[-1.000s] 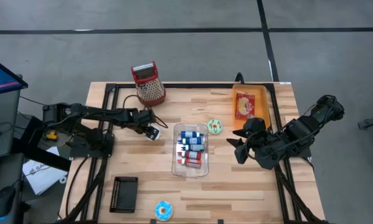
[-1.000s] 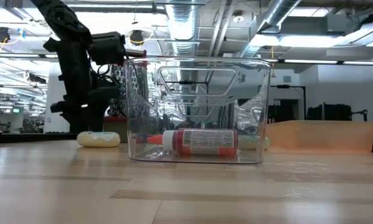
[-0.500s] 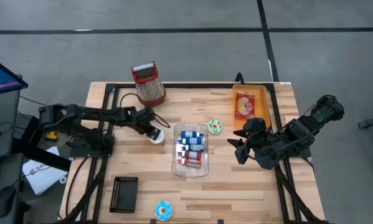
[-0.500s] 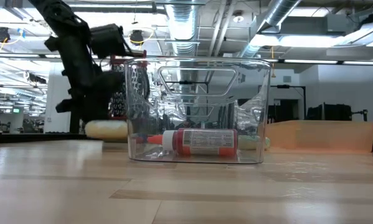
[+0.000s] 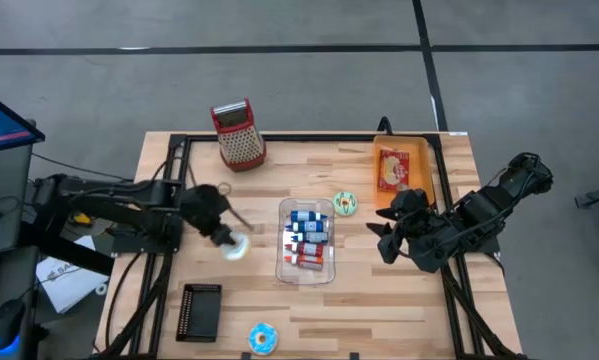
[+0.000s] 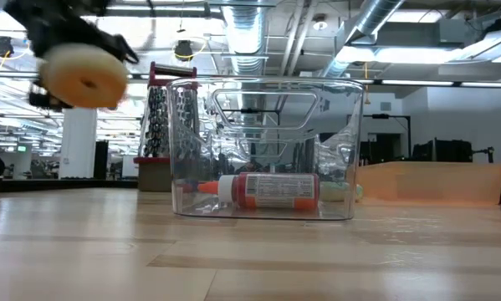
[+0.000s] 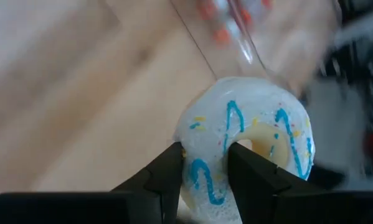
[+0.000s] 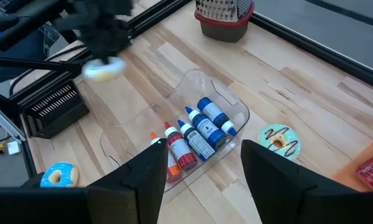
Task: Pick & Place Food Item
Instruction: Put the white donut into the black bin
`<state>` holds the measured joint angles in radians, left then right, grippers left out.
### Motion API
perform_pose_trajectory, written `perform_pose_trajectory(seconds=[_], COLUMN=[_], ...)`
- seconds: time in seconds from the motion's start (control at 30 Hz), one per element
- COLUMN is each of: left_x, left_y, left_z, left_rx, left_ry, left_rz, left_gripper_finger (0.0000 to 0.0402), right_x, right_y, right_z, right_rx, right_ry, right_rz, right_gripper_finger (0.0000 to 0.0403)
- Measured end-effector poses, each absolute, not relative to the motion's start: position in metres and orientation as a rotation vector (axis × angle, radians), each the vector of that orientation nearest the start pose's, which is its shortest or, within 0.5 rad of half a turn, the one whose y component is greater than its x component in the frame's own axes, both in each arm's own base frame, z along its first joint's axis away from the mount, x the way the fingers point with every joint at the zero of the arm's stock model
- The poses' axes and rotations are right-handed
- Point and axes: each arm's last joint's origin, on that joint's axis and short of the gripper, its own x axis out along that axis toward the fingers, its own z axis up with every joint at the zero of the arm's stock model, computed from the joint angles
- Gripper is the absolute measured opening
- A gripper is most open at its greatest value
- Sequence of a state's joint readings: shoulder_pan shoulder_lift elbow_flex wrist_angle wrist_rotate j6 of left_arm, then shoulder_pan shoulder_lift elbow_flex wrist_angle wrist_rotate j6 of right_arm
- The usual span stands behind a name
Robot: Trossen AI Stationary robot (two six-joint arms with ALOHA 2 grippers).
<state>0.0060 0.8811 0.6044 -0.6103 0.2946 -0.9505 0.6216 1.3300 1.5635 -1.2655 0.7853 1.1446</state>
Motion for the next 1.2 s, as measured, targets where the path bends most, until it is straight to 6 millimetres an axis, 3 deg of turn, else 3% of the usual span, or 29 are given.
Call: perform_pose_trajectory(seconds=[0.23, 0.43, 0.83, 1.2], left_x=[0.153, 0.140, 0.139, 0.146], left_y=[-0.053, -0.086, -0.144, -0.161], left_z=[0.228, 0.226, 0.200, 0.183], left_rx=[-0.970, -0.925, -0.848, -0.905], left_ry=[1.112, 1.252, 1.416, 1.412], left_rz=[-0.117, -0.233, -0.268, -0.126], left_gripper_finger=[0.0117, 0.0117, 0.0117, 0.0117], right_x=[0.196, 0.195, 0.195, 0.195], right_y=[0.115, 0.117, 0.117, 0.117], right_z=[0.399, 0.399, 0.399, 0.399], right_rx=[0.408, 0.417, 0.430, 0.428], right_ry=[0.580, 0.575, 0.571, 0.572], right_rz=[-0.549, -0.542, -0.545, -0.543], right_gripper_finger=[0.0195, 0.0195, 0.0195, 0.0195])
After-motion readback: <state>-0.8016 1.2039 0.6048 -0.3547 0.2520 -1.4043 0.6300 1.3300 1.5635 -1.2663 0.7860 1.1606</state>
